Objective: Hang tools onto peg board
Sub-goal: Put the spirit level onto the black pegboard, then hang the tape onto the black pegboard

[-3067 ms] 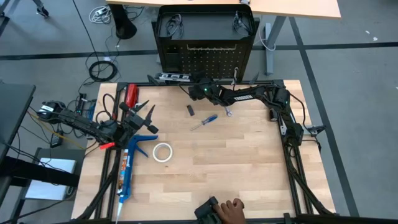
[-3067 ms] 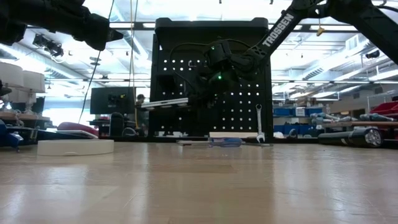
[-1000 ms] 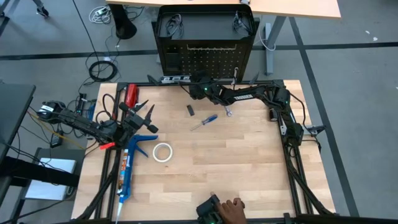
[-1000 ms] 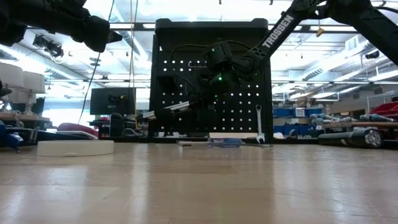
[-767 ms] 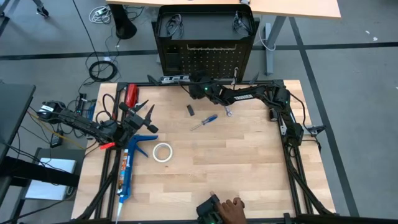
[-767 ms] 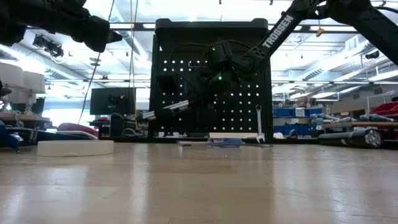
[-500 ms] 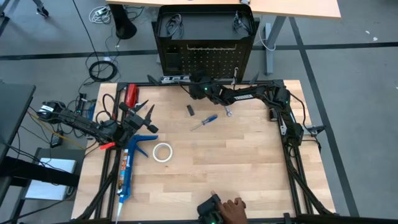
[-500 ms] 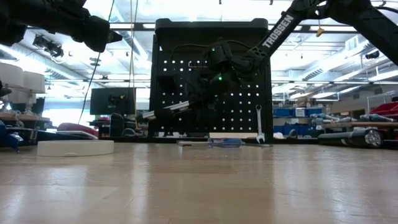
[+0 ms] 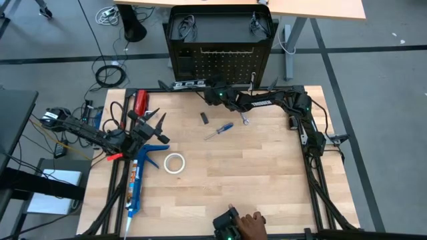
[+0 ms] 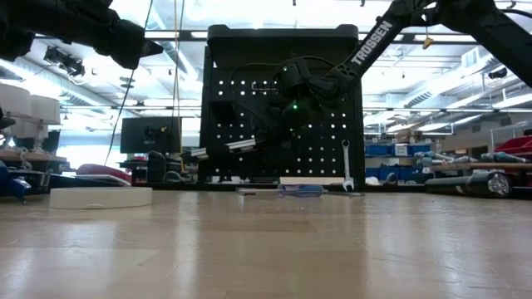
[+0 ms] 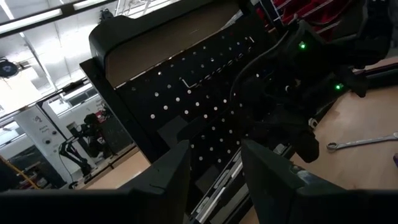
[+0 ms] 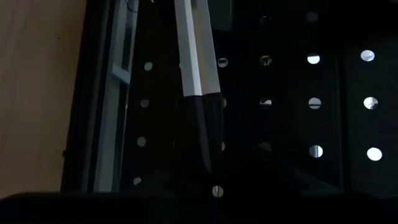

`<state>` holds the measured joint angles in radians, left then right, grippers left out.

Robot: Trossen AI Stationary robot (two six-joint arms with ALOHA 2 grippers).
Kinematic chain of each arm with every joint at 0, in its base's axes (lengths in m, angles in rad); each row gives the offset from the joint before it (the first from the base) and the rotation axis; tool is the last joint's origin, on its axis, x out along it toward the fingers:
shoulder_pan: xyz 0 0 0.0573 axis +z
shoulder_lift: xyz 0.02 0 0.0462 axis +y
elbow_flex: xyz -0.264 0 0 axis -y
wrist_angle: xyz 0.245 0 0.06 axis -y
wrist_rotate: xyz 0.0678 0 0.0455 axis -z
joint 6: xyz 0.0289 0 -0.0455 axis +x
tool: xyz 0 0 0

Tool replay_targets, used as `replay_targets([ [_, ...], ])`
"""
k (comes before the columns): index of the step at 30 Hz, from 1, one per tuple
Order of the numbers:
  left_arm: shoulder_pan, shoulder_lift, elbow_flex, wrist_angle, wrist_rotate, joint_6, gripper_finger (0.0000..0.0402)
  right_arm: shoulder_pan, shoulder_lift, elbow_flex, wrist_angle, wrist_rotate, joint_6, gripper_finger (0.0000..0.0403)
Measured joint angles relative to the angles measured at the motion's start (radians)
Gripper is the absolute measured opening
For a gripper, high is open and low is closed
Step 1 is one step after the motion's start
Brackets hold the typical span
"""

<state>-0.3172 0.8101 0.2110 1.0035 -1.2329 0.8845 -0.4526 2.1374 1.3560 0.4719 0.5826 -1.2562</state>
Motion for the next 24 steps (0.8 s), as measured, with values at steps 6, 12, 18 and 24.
replay_targets([
  [6, 0.0, 0.0, 0.0, 0.0, 0.0, 0.001, 0.0152, -0.006, -0.06, 0.0, -0.066, -0.021, 0.053, 0.0135],
  [12, 0.0, 0.0, 0.0, 0.001, 0.0, 0.001, 0.0152, -0.022, -0.082, 0.0, -0.235, -0.05, 0.131, 0.0135],
  [18, 0.0, 0.0, 0.0, 0.001, 0.0, 0.001, 0.0152, -0.027, -0.082, 0.0, -0.358, -0.049, 0.201, 0.0135],
  [24, 0.0, 0.0, 0.0, 0.001, 0.0, 0.001, 0.0152, -0.019, -0.081, 0.0, -0.36, -0.034, 0.209, 0.0134],
])
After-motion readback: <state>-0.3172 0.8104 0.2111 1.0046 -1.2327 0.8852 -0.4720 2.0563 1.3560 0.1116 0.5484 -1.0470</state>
